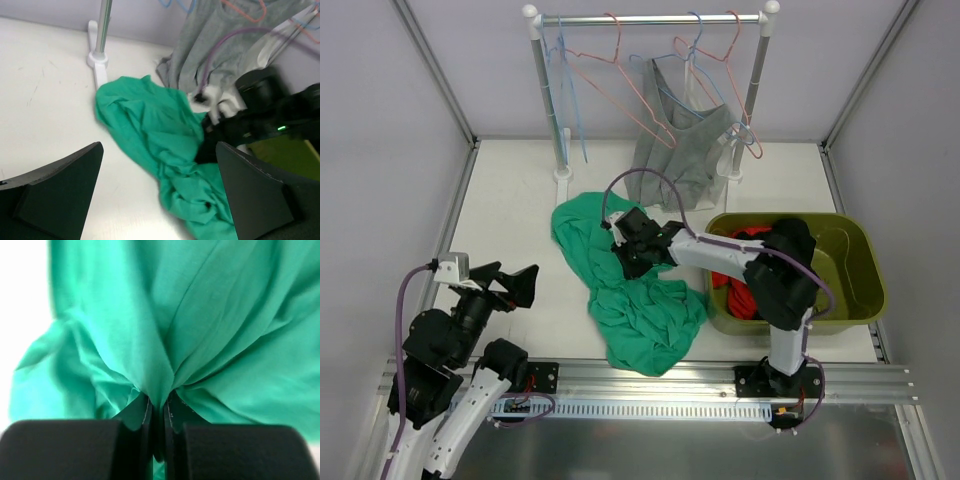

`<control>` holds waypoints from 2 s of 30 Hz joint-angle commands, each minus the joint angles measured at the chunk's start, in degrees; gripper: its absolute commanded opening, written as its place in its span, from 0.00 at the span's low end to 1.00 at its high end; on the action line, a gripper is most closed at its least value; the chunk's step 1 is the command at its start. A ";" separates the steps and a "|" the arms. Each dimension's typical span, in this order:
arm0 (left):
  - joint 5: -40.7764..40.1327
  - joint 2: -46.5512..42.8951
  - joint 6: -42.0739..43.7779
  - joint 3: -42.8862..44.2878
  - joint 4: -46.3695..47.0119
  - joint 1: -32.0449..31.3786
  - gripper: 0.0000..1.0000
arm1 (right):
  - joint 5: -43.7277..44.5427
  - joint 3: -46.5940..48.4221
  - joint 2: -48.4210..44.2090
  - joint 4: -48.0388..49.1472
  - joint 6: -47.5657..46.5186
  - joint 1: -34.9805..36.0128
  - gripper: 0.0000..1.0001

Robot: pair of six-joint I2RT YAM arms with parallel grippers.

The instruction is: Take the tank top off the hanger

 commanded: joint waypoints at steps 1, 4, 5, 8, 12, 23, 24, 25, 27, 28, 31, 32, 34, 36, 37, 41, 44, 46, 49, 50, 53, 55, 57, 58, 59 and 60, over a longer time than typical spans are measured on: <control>-2.73 -4.59 0.73 -3.56 -0.44 -0.10 0.99 | -3.77 -1.60 -15.62 2.53 0.59 0.34 0.00; -4.74 -4.77 1.87 -3.39 -0.53 -0.10 0.99 | -0.79 3.57 -24.77 -1.15 -1.69 0.34 0.00; -5.19 -4.69 2.14 -3.30 -0.79 -0.10 0.99 | 1.74 5.68 -28.19 -2.90 -2.39 0.34 0.00; -4.05 -4.42 2.58 -3.21 -1.06 -0.10 0.99 | 7.99 14.55 -32.60 -9.67 -5.03 0.25 0.00; -4.40 -4.07 3.02 -3.12 -1.23 -0.10 0.99 | 15.64 26.94 -38.32 -17.05 -9.24 0.34 0.00; -4.84 -3.90 3.54 -3.04 -1.50 -0.10 0.99 | 42.97 48.42 -47.37 -26.39 -21.47 0.25 0.00; -4.75 -3.81 3.63 -2.95 -1.50 -0.10 0.99 | 44.12 48.33 -48.60 -26.39 -22.08 0.25 0.00; -4.58 -3.55 3.63 -2.95 -1.50 -0.10 0.99 | 45.96 48.33 -50.96 -26.39 -22.35 0.16 0.00; -4.23 -2.84 3.72 -2.95 -1.50 -0.10 0.99 | 47.46 47.46 -53.08 -26.56 -22.79 0.25 0.00; -4.05 -2.49 3.72 -2.95 -1.50 -0.10 0.99 | 49.30 46.84 -53.96 -26.65 -22.96 0.16 0.00; -3.87 -2.14 3.72 -2.86 -1.50 -0.10 0.99 | 53.77 41.94 -56.78 -26.83 -24.10 0.25 0.00; -3.79 -2.05 3.72 -2.95 -1.50 -0.10 0.99 | 55.02 40.26 -58.09 -26.74 -24.11 0.25 0.00; -3.70 -2.14 3.63 -2.95 -1.41 -0.10 0.99 | 59.05 35.18 -59.33 -26.65 -24.11 0.25 0.00; -3.61 -2.22 3.63 -2.95 -1.50 -0.10 0.99 | 61.52 32.43 -60.21 -26.74 -23.93 0.25 0.00; -3.52 -2.14 3.55 -2.95 -1.50 -0.10 0.99 | 63.80 31.37 -60.30 -26.65 -23.93 0.16 0.00; -3.17 -2.22 3.54 -3.04 -1.50 -0.01 0.99 | 65.67 27.85 -59.07 -26.21 -24.20 -1.93 0.00; -3.08 -2.58 3.54 -2.95 -1.58 -0.10 0.99 | 62.16 26.97 -57.93 -26.30 -22.88 -7.82 0.00; -3.17 -3.10 3.46 -3.04 -1.76 -0.01 0.99 | 56.83 24.87 -57.05 -26.30 -20.60 -12.12 0.00; -3.52 -4.07 3.37 -3.04 -1.85 -0.10 0.99 | 51.01 19.95 -57.31 -26.39 -15.16 -19.78 0.00; -3.70 -4.24 3.28 -3.04 -1.85 -0.10 0.99 | 50.12 18.46 -57.66 -26.30 -13.84 -21.88 0.00; -4.05 -4.60 3.19 -3.12 -1.93 -0.10 0.99 | 47.57 12.22 -59.50 -23.85 -9.96 -25.14 0.00; -4.05 -4.08 3.28 -3.04 -1.85 -0.10 0.99 | 45.29 8.62 -59.77 -23.40 -7.08 -28.03 0.00; -3.87 -3.63 3.37 -3.04 -1.94 -0.10 0.99 | 41.69 5.89 -60.30 -23.14 -5.04 -30.24 0.00; -3.70 -3.28 3.46 -2.95 -1.85 -0.01 0.99 | 37.76 2.57 -60.47 -22.88 -2.34 -32.77 0.00; -3.70 -3.11 3.46 -2.95 -1.85 -0.10 0.99 | 35.54 0.36 -60.82 -22.52 -0.83 -33.93 0.00; -3.70 -3.19 3.46 -2.95 -1.93 -0.10 0.99 | 33.60 -2.10 -61.79 -21.83 0.66 -34.99 0.00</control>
